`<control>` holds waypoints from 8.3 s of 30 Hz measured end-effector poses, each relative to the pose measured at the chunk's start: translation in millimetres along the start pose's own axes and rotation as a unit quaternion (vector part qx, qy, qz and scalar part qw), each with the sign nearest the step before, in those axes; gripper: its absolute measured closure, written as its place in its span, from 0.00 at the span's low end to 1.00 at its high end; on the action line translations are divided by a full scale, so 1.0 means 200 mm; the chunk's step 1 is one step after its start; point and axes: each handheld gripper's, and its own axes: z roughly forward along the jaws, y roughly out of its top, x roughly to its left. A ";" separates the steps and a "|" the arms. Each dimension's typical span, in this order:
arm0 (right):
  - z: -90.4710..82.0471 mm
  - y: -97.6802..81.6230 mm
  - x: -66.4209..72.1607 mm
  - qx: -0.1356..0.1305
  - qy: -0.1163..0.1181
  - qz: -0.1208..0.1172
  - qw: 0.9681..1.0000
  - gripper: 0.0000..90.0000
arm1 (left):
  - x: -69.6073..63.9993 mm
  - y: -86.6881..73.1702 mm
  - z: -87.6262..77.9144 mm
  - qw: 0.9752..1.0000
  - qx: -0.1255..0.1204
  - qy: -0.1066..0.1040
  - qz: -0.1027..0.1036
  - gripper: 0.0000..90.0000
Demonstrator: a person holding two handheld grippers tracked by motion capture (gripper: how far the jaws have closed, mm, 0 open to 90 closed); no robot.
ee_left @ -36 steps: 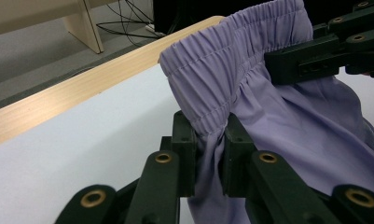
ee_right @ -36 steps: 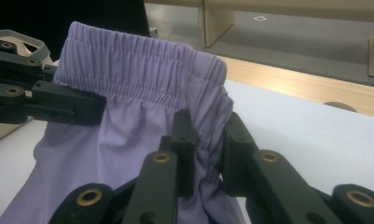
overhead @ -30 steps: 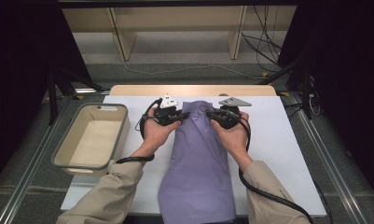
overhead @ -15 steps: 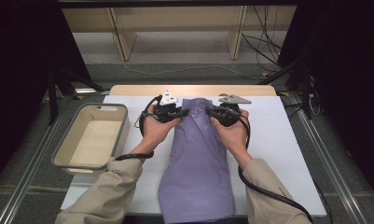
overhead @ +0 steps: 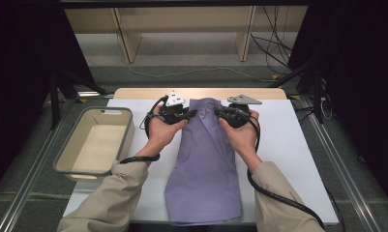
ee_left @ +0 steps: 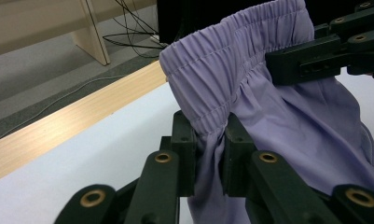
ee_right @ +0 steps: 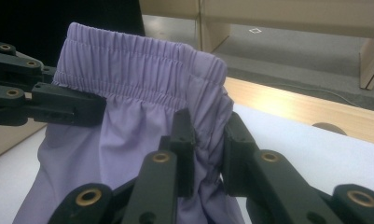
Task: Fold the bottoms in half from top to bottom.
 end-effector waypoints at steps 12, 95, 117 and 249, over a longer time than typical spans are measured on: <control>0.01 0.02 -0.01 -0.004 -0.001 -0.001 1.000 0.87 | 0.01 0.03 0.00 1.000 0.003 0.006 0.009 0.87; -0.09 -0.11 0.01 -0.031 0.036 -0.041 0.998 0.87 | -0.06 -0.07 -0.05 0.998 -0.008 -0.013 0.059 0.87; -0.15 -0.17 0.04 -0.047 0.040 -0.034 0.998 0.87 | -0.12 -0.11 -0.11 0.997 -0.019 -0.017 0.073 0.86; -0.38 -0.35 0.17 -0.040 0.070 -0.061 0.995 0.87 | -0.34 -0.29 -0.31 0.995 -0.029 -0.042 0.086 0.86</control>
